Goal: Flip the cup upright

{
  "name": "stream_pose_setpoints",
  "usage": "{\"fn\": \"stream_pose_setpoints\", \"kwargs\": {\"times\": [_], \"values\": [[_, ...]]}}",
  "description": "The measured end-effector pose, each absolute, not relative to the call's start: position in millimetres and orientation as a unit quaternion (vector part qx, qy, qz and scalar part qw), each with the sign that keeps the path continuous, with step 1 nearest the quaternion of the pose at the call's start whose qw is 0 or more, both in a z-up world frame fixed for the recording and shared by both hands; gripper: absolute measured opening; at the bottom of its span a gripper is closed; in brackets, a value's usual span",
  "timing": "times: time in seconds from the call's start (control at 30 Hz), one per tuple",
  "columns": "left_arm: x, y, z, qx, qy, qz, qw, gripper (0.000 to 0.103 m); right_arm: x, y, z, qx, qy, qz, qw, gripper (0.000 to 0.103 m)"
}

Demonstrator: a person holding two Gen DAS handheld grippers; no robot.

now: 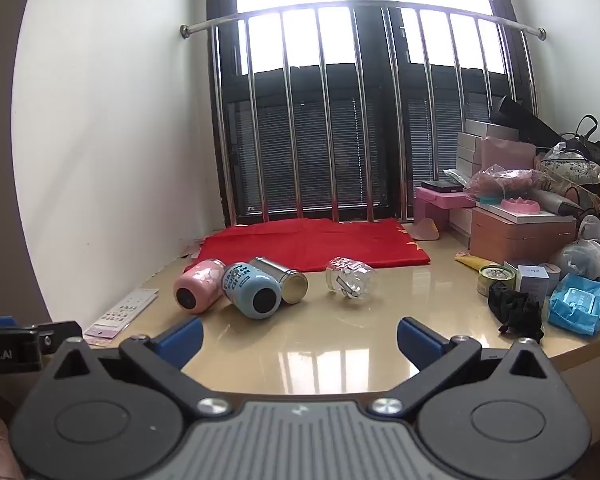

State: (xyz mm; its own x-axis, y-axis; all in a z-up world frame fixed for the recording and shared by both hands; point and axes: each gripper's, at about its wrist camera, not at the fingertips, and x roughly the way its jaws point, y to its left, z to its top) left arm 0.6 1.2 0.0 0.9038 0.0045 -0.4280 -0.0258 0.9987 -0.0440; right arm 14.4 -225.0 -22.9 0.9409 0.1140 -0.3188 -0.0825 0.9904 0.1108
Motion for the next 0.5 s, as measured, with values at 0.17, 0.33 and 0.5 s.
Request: {"fn": "stream_pose_setpoints", "kwargs": {"times": [0.17, 0.33, 0.5], "values": [[-1.8, -1.2, 1.8, -0.026, 0.213, 0.004, 0.977, 0.103, 14.1, -224.5, -23.2, 0.046, 0.161, 0.048, 0.985, 0.103], [0.2, 0.3, -3.0, -0.029, 0.215, 0.004, 0.976, 0.103, 13.9, -224.7, -23.4, 0.047, 0.16, 0.049, 0.985, 0.103], [0.5, 4.7, -1.3, -0.03, 0.216, 0.002, 0.976, 0.103, 13.3, -225.0, -20.9, 0.049, 0.158, 0.047, 0.985, 0.103]]}}
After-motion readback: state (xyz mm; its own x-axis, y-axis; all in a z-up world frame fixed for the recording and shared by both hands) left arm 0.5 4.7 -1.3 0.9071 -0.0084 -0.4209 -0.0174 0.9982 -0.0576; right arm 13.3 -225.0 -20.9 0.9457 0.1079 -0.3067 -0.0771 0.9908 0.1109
